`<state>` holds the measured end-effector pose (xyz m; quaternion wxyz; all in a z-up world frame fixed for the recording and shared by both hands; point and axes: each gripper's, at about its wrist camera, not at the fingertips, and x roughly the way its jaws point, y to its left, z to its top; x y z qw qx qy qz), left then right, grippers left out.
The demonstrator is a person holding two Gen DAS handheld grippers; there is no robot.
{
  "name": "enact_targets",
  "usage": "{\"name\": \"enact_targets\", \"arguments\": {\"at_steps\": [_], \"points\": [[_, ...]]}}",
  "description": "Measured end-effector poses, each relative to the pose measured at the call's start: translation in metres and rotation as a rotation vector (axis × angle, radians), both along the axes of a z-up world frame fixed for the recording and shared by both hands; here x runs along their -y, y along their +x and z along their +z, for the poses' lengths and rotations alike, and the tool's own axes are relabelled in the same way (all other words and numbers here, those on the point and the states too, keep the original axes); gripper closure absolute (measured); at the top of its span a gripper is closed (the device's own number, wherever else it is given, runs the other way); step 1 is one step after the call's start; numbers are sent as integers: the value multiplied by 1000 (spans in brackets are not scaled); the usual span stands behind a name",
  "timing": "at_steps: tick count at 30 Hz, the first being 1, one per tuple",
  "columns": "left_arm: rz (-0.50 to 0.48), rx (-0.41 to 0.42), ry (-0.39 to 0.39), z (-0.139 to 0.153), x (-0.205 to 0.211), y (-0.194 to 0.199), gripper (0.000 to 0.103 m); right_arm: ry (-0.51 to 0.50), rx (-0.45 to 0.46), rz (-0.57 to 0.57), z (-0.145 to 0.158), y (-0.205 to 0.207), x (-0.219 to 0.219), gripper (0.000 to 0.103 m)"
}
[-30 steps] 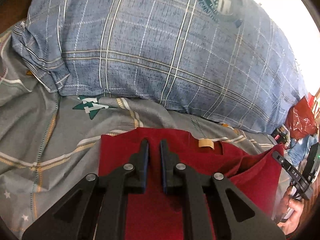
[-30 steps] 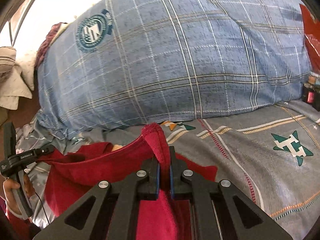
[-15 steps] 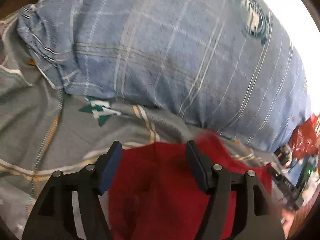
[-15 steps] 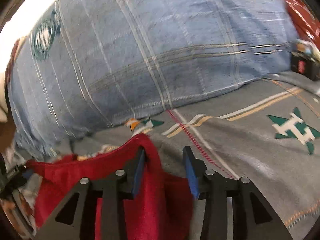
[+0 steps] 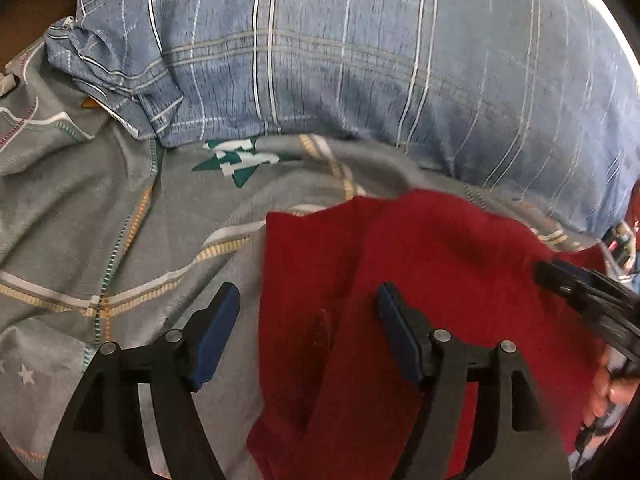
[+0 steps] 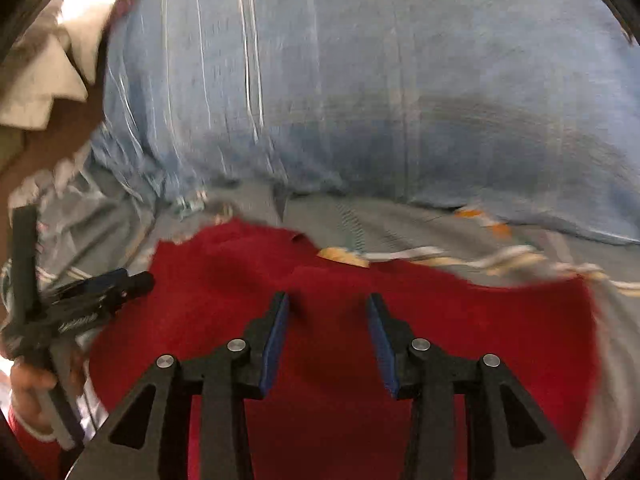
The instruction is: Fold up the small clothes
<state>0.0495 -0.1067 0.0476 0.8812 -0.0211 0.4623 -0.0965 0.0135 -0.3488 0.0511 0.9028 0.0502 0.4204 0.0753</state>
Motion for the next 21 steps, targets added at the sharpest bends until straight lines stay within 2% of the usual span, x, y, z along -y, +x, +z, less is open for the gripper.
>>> {"name": "enact_targets", "arguments": {"at_steps": [1, 3, 8, 9, 10, 12, 16, 21], "points": [[-3, -10, 8, -4, 1, 2, 32, -37, -47, -22, -14, 15, -5, 61], [-9, -24, -2, -7, -1, 4, 31, -53, -35, -37, -24, 24, -8, 61], [-2, -41, -21, 3, -19, -1, 31, -22, -44, -92, -9, 20, -7, 58], [2, -37, -19, 6, -23, -4, 31, 24, -15, -68, 2, 15, -14, 56], [5, -33, -15, 8, -24, -5, 31, 45, -5, -48, 8, 13, -19, 50], [20, -38, 8, 12, -31, -12, 31, 98, -10, 30, 18, 13, -46, 43], [40, -35, -23, 24, -48, -29, 31, 60, -56, 139, 18, 30, -104, 44], [82, 38, 30, 31, -66, -50, 31, 18, -160, 139, -10, 64, -147, 44]]}}
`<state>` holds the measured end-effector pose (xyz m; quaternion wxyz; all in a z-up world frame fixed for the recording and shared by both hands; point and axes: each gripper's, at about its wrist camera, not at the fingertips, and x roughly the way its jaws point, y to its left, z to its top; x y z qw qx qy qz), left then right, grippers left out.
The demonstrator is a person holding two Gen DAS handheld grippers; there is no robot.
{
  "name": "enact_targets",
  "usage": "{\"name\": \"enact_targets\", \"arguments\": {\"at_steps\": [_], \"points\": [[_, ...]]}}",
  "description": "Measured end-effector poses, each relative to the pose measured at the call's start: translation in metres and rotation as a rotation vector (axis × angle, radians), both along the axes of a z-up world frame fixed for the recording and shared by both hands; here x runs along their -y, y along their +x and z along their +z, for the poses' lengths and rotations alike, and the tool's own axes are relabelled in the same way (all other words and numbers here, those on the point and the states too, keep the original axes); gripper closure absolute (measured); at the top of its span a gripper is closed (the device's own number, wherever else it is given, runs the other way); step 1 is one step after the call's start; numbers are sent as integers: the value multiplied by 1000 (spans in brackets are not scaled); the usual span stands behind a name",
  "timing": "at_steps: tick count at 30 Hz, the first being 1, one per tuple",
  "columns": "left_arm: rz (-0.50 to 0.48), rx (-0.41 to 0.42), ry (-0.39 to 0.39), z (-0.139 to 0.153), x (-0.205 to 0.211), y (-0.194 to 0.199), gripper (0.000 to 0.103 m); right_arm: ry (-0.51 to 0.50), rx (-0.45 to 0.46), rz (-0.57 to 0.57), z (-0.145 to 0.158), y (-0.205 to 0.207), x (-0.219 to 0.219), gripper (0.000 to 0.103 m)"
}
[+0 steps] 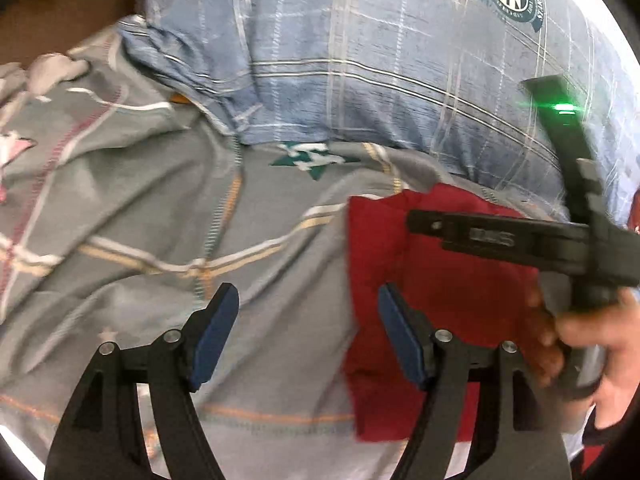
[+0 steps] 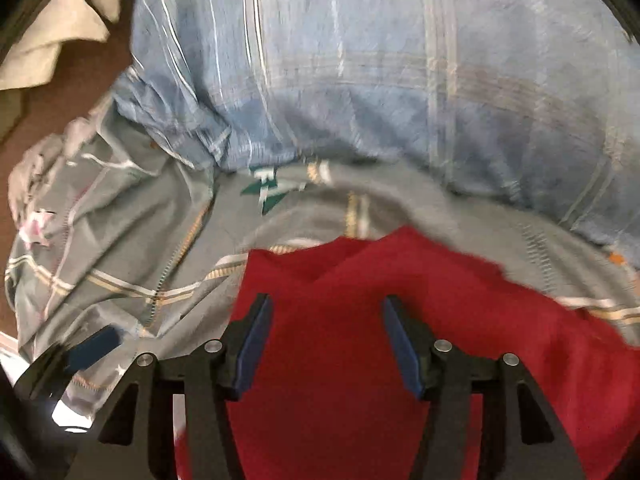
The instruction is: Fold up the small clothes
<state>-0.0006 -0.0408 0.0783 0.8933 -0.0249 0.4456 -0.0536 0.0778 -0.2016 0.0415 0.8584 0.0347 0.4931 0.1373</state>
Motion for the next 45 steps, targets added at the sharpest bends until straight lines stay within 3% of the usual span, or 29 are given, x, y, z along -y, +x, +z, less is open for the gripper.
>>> {"name": "enact_targets", "arguments": {"at_steps": [2, 4, 6, 9, 12, 15, 18, 21, 22, 27, 30, 32, 34, 36, 37, 39, 42, 45], "points": [[3, -1, 1, -5, -4, 2, 31, -54, -30, -17, -16, 9, -9, 51], [-4, -17, -10, -10, -7, 8, 31, -113, 11, -44, -19, 10, -12, 76], [4, -15, -19, -10, -13, 11, 31, -107, 29, -50, -18, 9, -10, 90], [20, 5, -34, -7, -22, 13, 31, -84, 80, -39, -3, -1, -11, 97], [55, 29, -72, -2, -33, 13, 31, -27, 111, -7, 11, -4, -20, 97], [61, 40, -124, 0, -37, 13, 31, -9, 89, 30, 1, 2, -34, 96], [35, 51, -136, 1, -30, 10, 31, 37, 50, 12, -15, 4, -28, 87], [-18, 62, -156, 3, -16, 4, 31, 148, 70, -1, 4, -23, 5, 48], [-39, 65, -163, 4, -11, 3, 31, 151, 100, -14, 12, -34, 19, 43], [-123, 80, -142, 1, 24, -5, 31, -8, 251, -219, 48, -91, 122, 43], [-140, 67, -76, -9, 43, -3, 31, -99, 218, -385, 42, -101, 188, 45], [-135, 51, -28, -19, 52, 2, 31, -90, 184, -458, 31, -97, 222, 53], [-124, 30, 0, -29, 56, 8, 31, -66, 128, -503, 13, -95, 252, 68], [-108, 16, 4, -36, 57, 15, 30, -47, 137, -531, 1, -91, 263, 64], [-100, 10, 7, -40, 57, 18, 28, -60, 143, -545, -1, -91, 267, 55], [-91, 12, 15, -43, 57, 20, 25, -16, 111, -587, -6, -88, 277, 54], [-91, 10, 15, -44, 56, 21, 25, -36, 120, -589, 5, -95, 273, 53], [-92, 11, 16, -43, 55, 19, 25, -53, 191, -570, 25, -117, 257, 50]]}}
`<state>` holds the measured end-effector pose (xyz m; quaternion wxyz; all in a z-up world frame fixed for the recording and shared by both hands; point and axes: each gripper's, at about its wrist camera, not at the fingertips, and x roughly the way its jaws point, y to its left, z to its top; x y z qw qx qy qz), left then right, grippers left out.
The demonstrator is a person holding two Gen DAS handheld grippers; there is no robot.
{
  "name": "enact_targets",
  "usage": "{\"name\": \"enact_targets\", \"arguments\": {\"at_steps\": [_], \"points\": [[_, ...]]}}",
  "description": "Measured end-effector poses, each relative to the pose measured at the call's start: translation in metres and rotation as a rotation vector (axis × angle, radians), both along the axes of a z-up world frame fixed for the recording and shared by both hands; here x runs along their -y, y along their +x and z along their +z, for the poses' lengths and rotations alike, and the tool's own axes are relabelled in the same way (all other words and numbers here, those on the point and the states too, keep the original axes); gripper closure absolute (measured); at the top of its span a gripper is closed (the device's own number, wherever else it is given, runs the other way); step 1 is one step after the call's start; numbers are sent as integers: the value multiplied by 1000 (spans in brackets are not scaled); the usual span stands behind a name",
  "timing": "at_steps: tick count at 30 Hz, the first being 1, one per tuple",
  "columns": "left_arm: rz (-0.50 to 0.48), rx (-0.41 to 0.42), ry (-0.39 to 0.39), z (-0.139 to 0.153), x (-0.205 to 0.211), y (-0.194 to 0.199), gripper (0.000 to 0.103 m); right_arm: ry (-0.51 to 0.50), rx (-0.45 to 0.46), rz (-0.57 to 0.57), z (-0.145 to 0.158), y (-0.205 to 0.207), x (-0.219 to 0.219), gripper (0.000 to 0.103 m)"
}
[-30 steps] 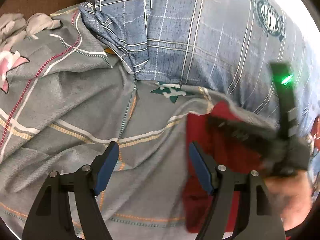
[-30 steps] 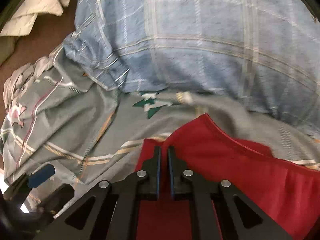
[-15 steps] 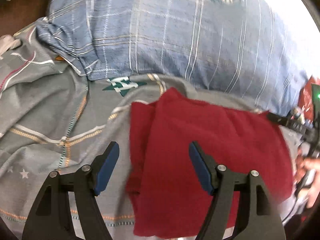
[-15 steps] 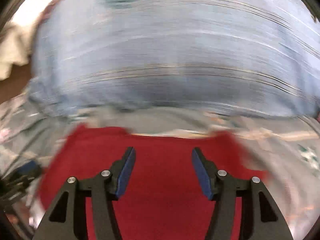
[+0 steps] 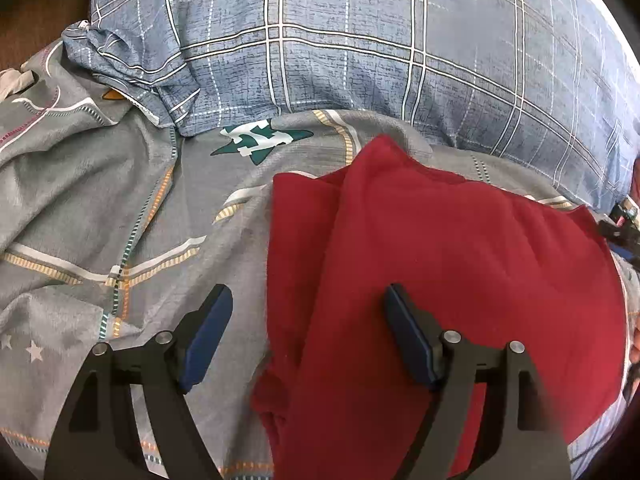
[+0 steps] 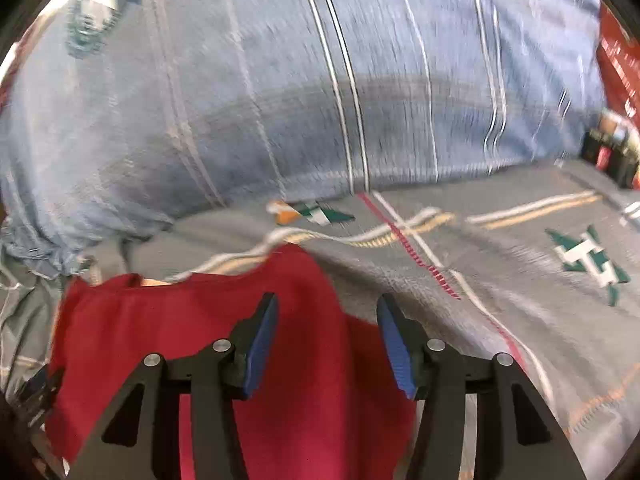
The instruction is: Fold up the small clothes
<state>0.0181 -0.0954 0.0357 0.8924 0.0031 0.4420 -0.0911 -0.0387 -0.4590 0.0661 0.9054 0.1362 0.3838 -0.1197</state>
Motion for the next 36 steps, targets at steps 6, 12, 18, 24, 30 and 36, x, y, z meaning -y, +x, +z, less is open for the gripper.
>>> {"name": "enact_targets", "arguments": {"at_steps": [6, 12, 18, 24, 30, 36], "points": [[0, 3, 4, 0, -1, -1, 25, -20, 35, 117, 20, -37, -34, 51], [6, 8, 4, -1, -1, -3, 23, -142, -57, 189, -12, -51, -59, 51], [27, 2, -15, -3, -5, -6, 18, -114, -78, 185, -16, -59, -54, 51], [37, -17, -44, -6, -8, -3, 16, -121, -64, 195, -5, -85, -56, 50], [66, -45, -87, -13, -15, 0, 9, -87, -133, 183, -29, -84, -44, 43], [93, -181, -296, -10, -45, -14, 9, -43, -72, 222, 13, -66, -77, 31]]}}
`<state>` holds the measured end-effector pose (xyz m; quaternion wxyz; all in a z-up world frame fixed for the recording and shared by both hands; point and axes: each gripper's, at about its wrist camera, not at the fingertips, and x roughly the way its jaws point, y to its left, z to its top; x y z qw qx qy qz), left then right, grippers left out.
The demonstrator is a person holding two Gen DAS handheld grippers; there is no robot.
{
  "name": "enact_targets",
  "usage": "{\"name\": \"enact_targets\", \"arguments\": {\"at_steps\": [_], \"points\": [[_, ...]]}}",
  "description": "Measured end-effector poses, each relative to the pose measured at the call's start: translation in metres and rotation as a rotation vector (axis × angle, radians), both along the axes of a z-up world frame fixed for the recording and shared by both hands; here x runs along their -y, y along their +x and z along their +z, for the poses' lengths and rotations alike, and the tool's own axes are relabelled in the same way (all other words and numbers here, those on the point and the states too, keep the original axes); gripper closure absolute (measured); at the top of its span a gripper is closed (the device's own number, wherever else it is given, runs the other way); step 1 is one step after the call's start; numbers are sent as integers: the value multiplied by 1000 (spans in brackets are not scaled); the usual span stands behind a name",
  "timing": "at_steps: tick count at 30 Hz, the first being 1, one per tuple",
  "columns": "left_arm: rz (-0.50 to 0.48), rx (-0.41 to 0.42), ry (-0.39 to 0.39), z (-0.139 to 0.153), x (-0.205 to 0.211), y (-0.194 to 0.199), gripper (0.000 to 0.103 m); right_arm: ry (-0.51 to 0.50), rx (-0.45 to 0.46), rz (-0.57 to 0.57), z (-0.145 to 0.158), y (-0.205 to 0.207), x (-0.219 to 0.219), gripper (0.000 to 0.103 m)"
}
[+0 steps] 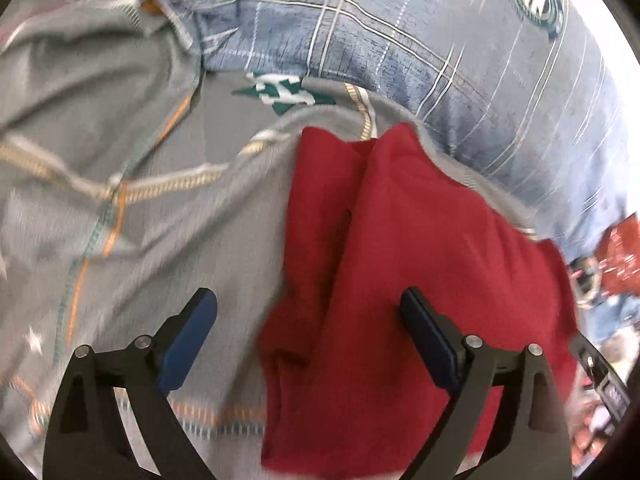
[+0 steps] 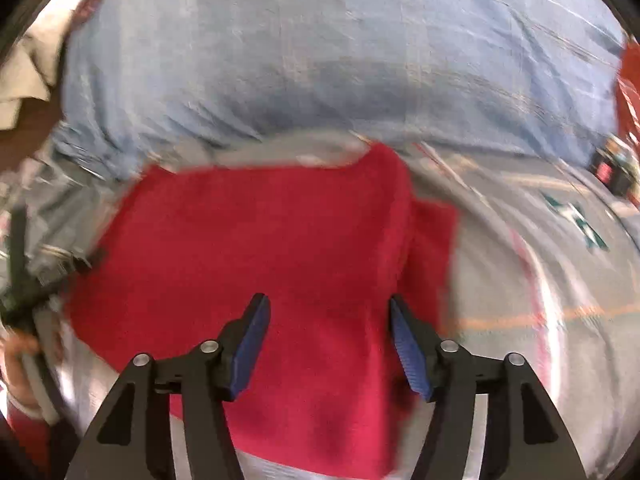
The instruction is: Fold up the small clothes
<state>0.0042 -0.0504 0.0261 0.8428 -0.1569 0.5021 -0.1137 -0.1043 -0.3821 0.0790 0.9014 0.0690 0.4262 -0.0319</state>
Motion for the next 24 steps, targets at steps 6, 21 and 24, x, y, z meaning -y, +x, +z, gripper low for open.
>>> {"name": "enact_targets", "arguments": {"at_steps": [6, 21, 24], "points": [[59, -45, -28, -5, -22, -12, 9, 96, -9, 209, 12, 83, -85, 24], [45, -45, -22, -9, -23, -2, 9, -272, -246, 432, -68, 194, -260, 24], [53, -38, -35, -8, -24, -2, 9, -247, -186, 424, -60, 186, -251, 57]]}}
